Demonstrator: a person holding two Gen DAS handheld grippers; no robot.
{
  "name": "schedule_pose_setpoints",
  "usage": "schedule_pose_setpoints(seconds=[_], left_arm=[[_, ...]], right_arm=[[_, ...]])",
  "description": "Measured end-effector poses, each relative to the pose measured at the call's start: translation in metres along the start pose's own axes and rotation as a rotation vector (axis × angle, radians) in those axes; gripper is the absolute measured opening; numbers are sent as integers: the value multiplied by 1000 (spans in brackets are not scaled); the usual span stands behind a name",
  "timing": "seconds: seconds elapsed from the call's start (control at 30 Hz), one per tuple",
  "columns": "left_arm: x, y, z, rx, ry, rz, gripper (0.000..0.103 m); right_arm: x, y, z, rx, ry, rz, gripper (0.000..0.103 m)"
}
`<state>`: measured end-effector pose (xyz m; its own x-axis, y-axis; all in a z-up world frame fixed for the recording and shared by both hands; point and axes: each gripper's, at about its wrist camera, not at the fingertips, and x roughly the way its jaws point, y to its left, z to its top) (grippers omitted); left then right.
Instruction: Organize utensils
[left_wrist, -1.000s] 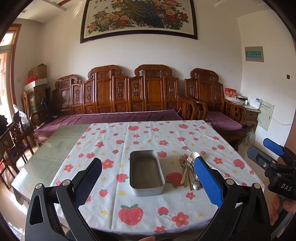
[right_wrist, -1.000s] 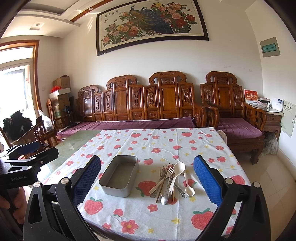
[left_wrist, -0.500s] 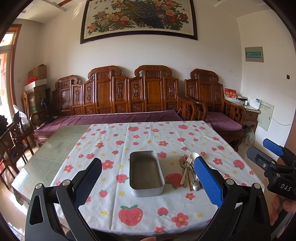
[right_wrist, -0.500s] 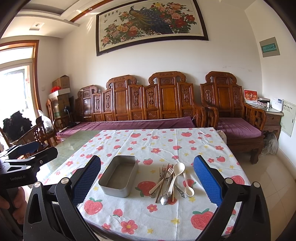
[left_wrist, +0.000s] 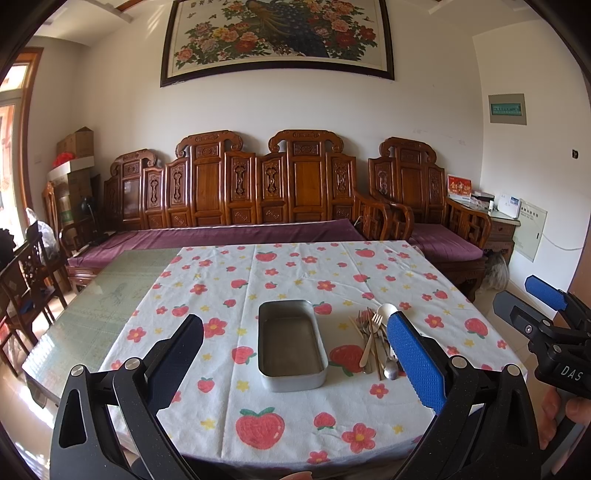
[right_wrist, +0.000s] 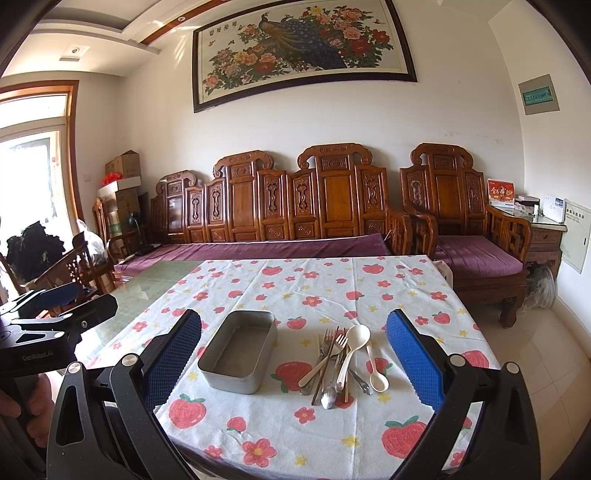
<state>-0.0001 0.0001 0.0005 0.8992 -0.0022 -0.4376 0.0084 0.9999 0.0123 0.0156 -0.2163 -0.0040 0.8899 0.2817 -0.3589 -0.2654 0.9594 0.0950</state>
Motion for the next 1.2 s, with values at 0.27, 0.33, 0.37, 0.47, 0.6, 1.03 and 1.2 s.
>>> schedule_pose_setpoints(seconds=[0.27, 0.33, 0.37, 0.47, 0.6, 1.03, 1.2], left_arm=[[0, 0, 0, -1, -2, 0, 97], [0, 0, 0, 0, -2, 0, 97], [0, 0, 0, 0, -2, 0, 97], [0, 0, 0, -2, -2, 0, 96], [0, 0, 0, -1, -3, 0, 96], [9, -10, 2, 2, 40, -13, 96], [48, -10, -15, 16, 133, -44, 96]], right_arm=[[1, -1, 0, 0, -1, 0, 100], [1, -1, -1, 0, -1, -1, 100], [1, -1, -1, 1, -1, 0, 100], [1, -2, -1, 0, -1, 0, 100], [1, -2, -1, 1, -2, 1, 100], [9, -6, -9, -1, 27, -8, 100], [36, -22, -24, 4, 75, -25, 100]])
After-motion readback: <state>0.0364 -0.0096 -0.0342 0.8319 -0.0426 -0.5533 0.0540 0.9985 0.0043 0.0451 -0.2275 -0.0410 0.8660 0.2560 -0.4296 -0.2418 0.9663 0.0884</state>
